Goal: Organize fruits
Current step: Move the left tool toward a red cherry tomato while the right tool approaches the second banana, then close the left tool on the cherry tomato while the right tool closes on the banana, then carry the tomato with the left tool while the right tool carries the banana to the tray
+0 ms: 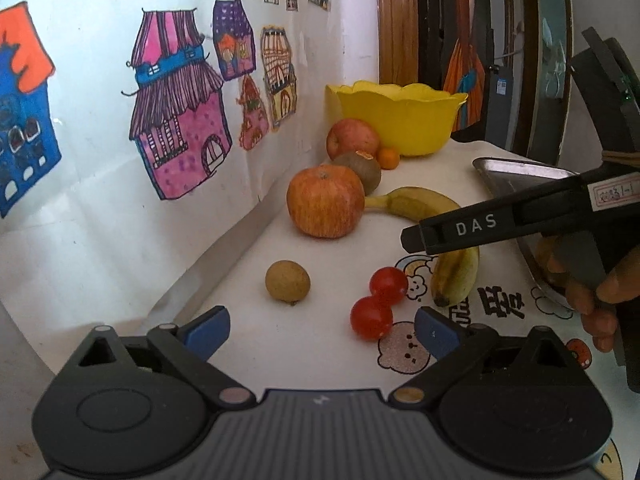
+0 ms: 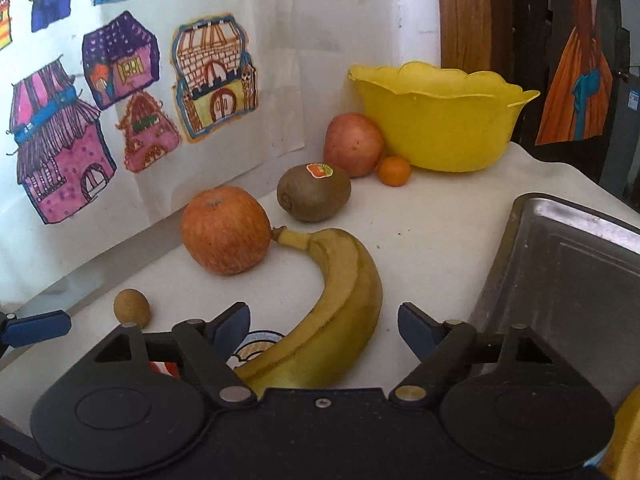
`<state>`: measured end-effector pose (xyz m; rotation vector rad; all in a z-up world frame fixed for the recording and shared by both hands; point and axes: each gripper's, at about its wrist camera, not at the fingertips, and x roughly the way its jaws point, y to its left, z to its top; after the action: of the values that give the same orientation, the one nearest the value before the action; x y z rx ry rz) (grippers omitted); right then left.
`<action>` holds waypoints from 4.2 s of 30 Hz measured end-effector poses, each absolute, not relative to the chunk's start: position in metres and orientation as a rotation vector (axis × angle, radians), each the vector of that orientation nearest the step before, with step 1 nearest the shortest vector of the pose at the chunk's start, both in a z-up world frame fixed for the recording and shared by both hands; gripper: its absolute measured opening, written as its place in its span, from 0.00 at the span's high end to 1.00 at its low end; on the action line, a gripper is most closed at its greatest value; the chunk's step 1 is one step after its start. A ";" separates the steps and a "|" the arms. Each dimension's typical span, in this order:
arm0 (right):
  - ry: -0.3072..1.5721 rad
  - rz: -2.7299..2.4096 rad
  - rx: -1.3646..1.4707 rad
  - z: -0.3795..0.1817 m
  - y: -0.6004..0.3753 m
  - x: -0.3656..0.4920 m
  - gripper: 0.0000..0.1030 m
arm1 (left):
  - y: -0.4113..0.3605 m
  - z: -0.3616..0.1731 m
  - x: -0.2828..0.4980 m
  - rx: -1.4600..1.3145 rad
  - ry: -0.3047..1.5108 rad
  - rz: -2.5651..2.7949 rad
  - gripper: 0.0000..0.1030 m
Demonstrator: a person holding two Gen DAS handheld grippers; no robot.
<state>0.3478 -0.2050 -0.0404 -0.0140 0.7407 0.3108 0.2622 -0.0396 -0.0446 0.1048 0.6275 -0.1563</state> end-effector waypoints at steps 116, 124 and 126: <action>0.465 0.045 0.403 0.009 -0.445 0.228 0.64 | -0.228 -0.018 0.267 0.145 0.567 -0.400 0.76; 0.531 0.056 0.417 -0.009 -0.445 0.264 0.55 | -0.229 -0.024 0.278 0.142 0.586 -0.386 0.74; 0.553 0.046 0.420 -0.015 -0.445 0.270 0.53 | -0.228 -0.025 0.279 0.139 0.586 -0.380 0.71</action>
<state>0.2697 -0.4449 -0.0149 0.4198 0.5531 0.0464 0.2789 -0.2279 -0.0251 0.1387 0.5859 -0.3798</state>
